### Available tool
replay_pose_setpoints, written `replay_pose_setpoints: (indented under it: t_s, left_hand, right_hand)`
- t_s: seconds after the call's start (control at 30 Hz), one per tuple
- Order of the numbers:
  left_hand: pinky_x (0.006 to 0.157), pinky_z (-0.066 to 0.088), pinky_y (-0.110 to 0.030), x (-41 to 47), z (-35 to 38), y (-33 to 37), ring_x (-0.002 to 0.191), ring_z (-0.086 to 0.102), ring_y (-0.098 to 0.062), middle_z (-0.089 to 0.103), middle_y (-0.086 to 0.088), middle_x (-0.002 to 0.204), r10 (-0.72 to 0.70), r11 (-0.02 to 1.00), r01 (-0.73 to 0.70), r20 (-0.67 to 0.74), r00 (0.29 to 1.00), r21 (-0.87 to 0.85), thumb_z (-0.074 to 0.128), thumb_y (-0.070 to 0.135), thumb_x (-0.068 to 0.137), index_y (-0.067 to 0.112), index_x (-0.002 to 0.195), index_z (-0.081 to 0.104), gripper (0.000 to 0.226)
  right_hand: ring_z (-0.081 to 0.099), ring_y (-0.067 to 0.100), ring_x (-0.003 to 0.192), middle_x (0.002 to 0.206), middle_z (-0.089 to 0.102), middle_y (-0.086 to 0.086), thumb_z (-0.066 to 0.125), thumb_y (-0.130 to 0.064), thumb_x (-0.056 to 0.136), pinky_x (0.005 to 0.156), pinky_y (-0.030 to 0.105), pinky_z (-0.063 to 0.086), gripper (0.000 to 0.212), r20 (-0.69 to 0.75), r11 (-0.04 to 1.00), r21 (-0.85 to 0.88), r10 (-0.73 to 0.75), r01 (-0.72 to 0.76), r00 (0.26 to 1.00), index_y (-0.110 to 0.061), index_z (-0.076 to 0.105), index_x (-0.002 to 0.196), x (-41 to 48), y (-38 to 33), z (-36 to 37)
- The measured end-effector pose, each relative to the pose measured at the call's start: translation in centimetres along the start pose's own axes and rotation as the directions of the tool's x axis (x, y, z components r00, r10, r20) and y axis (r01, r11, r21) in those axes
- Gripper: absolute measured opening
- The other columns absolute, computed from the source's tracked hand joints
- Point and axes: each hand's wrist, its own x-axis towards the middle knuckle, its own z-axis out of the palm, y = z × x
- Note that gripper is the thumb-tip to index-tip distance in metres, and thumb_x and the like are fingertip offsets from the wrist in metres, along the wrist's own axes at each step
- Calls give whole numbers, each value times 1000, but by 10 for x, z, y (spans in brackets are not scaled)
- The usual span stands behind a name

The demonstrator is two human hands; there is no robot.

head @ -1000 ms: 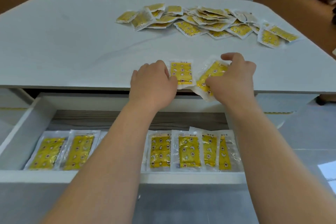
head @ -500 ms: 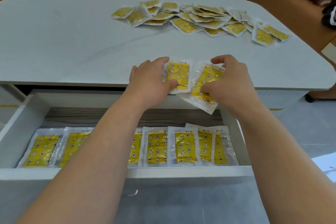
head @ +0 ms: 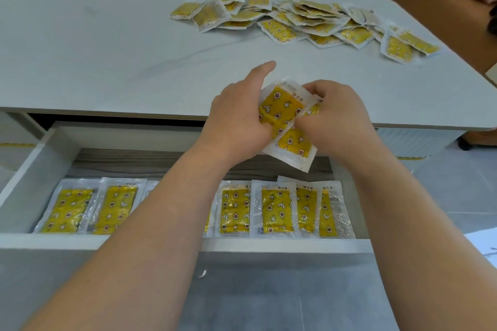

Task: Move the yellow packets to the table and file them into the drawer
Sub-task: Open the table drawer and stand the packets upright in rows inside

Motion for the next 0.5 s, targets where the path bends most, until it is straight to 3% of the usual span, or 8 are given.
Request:
replay_pose_setpoints:
  t_s: [0.07, 0.17, 0.27, 0.33, 0.4, 0.5]
  left_hand:
    - [88, 55, -41, -3, 1, 5, 102, 64, -15, 65, 6, 116, 15, 1000, -15, -2, 1000, -6, 74, 27, 84, 32, 144, 43, 68]
    - [65, 49, -30, -3, -11, 9, 84, 63, -13, 65, 7, 92, 8, 995, -14, 60, 998, 96, 71, 35, 88, 25, 103, 61, 21]
    - [54, 37, -27, -1, -38, 12, 74, 60, -12, 62, 6, 77, -110, 978, 75, 176, 978, 196, 75, 34, 83, 22, 80, 62, 18]
    - [60, 46, -27, -5, -57, 10, 78, 62, -12, 66, 8, 83, -259, 941, 154, 346, 902, 303, 80, 32, 79, 24, 84, 66, 16]
    - [71, 55, -31, -10, -65, 3, 83, 68, -17, 70, 7, 87, -391, 883, 153, 516, 762, 443, 84, 31, 76, 25, 86, 67, 20]
    - [77, 60, -37, -15, -55, -14, 87, 71, -22, 73, 2, 91, -499, 827, 121, 616, 609, 550, 86, 31, 77, 24, 90, 70, 21]
  right_hand:
    - [68, 10, 87, 102, 69, -5, 68, -6, 81, 56, 15, 46, 38, 20, 1000, 0, -16, 16, 1000, -25, 69, 113, -1, -2, 1]
    - [65, 5, 85, 100, 68, -9, 71, -10, 80, 56, 12, 45, 33, 74, 998, -12, -66, 67, 995, -28, 70, 108, -3, -7, 4]
    - [65, 6, 83, 100, 66, -10, 71, -11, 80, 56, 16, 48, 27, 152, 993, -53, -97, 106, 984, -30, 69, 99, -6, -13, 6]
    - [62, 3, 74, 96, 64, -11, 67, -9, 80, 50, 14, 46, 25, 231, 988, -98, -95, 120, 968, -30, 70, 93, -8, -17, 4]
    - [58, 2, 67, 92, 62, -13, 64, -8, 82, 46, 11, 39, 26, 357, 969, -194, -75, 152, 931, -32, 69, 90, -11, -19, 3]
    - [58, 3, 69, 94, 61, -13, 66, -8, 86, 51, 14, 41, 26, 530, 941, -277, -20, 196, 847, -33, 69, 92, -16, -21, 12]
